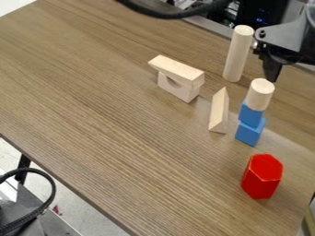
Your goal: Put down the triangle and then moved the arch and triangle to center of table
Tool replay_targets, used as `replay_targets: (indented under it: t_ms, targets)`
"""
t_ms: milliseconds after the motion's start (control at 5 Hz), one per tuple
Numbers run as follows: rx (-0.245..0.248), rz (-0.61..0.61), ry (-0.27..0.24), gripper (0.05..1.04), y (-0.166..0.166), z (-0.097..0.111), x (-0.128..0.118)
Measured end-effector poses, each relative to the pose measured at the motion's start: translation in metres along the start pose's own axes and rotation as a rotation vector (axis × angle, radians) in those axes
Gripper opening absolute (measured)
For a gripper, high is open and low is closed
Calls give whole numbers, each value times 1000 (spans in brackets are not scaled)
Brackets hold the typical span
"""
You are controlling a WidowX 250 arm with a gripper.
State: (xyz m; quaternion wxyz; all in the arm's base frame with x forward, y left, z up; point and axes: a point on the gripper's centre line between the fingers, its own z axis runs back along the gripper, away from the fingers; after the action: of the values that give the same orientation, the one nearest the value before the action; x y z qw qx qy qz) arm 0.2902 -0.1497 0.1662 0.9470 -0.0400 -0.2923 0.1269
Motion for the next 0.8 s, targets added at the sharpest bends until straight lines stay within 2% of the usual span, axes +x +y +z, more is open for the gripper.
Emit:
replay_targets:
  t_ms: [200,400,600,800]
  targets:
    - [18,-6,18,999,2,-6,-5]
    - [69,102,9,999,18,-1,8]
    - [132,299,-15,999,48,4,36]
    - [193,435,-16,999,74,3,53]
